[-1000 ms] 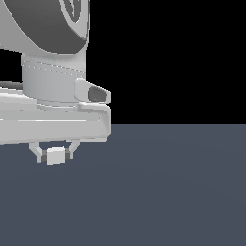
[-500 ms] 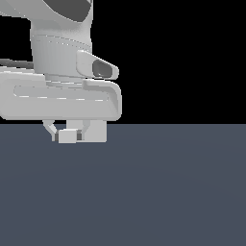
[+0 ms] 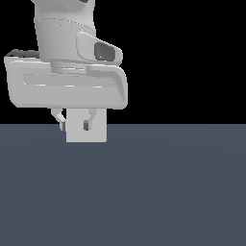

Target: Plug the charger into the wall socket.

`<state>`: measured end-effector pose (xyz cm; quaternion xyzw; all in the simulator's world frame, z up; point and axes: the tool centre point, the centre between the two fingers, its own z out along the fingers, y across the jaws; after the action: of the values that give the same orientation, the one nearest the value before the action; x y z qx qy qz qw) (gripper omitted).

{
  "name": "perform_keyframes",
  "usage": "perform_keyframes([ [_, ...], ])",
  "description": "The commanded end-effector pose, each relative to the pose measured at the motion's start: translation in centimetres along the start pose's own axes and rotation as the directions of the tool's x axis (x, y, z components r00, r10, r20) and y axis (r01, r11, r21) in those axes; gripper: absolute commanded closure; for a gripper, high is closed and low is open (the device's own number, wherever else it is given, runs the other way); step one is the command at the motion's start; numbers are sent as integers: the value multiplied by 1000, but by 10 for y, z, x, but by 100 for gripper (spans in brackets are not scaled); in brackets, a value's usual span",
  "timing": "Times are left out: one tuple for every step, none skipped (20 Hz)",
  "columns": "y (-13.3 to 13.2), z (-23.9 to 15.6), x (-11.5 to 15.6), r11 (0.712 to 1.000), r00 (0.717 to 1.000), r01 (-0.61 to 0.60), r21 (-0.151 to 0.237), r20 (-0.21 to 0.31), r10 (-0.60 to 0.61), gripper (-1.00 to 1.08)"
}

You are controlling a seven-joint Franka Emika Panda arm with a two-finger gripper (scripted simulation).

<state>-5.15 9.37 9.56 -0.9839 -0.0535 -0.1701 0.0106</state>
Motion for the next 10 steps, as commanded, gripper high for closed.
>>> perform_keyframes([
  [2, -3, 1, 1000, 1000, -20, -8, 1, 20, 108],
  [3, -3, 1, 1000, 1000, -25, -10, 1, 25, 108],
  [3, -4, 1, 1000, 1000, -29, -12, 1, 29, 108],
  [4, -4, 1, 999, 999, -32, -13, 2, 32, 108],
  [4, -5, 1, 999, 999, -34, -14, 2, 34, 108],
  [4, -5, 1, 999, 999, -36, -15, 2, 36, 108],
  [4, -5, 1, 999, 999, -36, -15, 2, 36, 108],
  [4, -5, 1, 999, 999, -36, -15, 2, 36, 108],
  [4, -5, 1, 999, 999, -36, -15, 2, 36, 108],
  [4, -5, 1, 999, 999, -36, -15, 2, 36, 108],
])
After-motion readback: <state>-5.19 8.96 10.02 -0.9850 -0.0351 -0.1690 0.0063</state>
